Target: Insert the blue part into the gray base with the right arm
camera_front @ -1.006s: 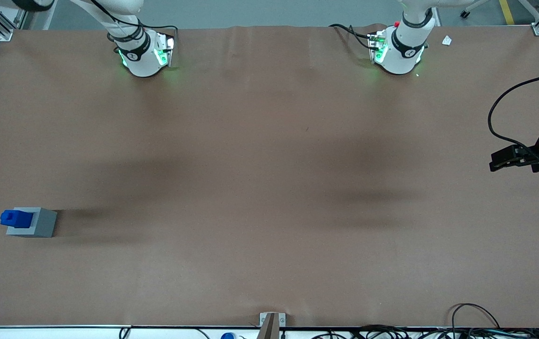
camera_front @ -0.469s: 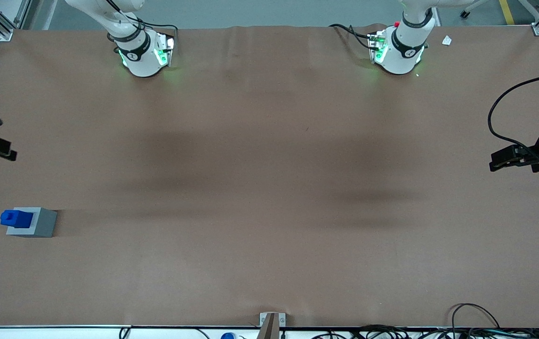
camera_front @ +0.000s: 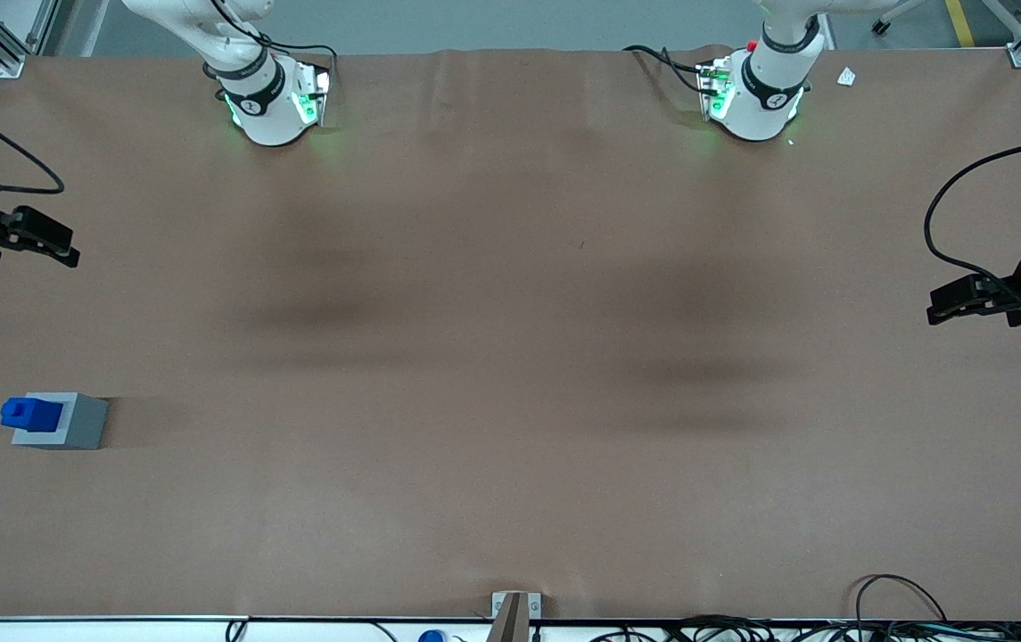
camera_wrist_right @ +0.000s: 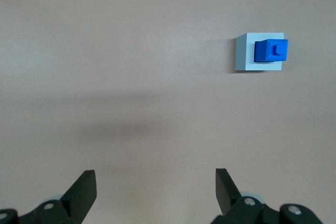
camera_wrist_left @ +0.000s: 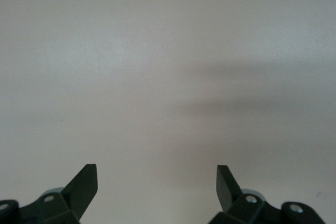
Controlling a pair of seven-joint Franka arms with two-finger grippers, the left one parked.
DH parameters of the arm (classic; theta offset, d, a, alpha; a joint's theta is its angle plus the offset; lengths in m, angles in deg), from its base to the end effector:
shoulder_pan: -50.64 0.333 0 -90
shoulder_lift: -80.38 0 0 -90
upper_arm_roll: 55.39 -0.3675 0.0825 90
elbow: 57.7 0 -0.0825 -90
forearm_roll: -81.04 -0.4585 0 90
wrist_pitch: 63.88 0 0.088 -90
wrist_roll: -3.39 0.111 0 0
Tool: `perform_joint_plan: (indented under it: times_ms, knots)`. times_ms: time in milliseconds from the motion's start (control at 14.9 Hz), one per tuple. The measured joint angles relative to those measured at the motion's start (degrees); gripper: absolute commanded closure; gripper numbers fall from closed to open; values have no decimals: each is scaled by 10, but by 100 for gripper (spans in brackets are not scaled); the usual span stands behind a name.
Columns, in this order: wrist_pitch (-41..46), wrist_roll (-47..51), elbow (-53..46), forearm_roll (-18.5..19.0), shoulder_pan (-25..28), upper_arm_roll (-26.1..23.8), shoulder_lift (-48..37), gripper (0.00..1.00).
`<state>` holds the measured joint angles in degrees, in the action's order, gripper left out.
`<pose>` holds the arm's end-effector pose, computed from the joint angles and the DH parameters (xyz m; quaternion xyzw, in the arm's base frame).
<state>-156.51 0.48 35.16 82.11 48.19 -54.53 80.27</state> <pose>0.6303 -0.0385 0.6499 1.0000 -0.0031 -0.0016 0.0092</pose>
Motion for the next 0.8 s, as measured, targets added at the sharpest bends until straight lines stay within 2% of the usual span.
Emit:
perform_joint_plan:
  times_ms: [536,804]
  knots:
    - [-4,3,-9,-1,-12,4,-8,0]
    - [14,71,-9,-1,7,-2,-8,0]
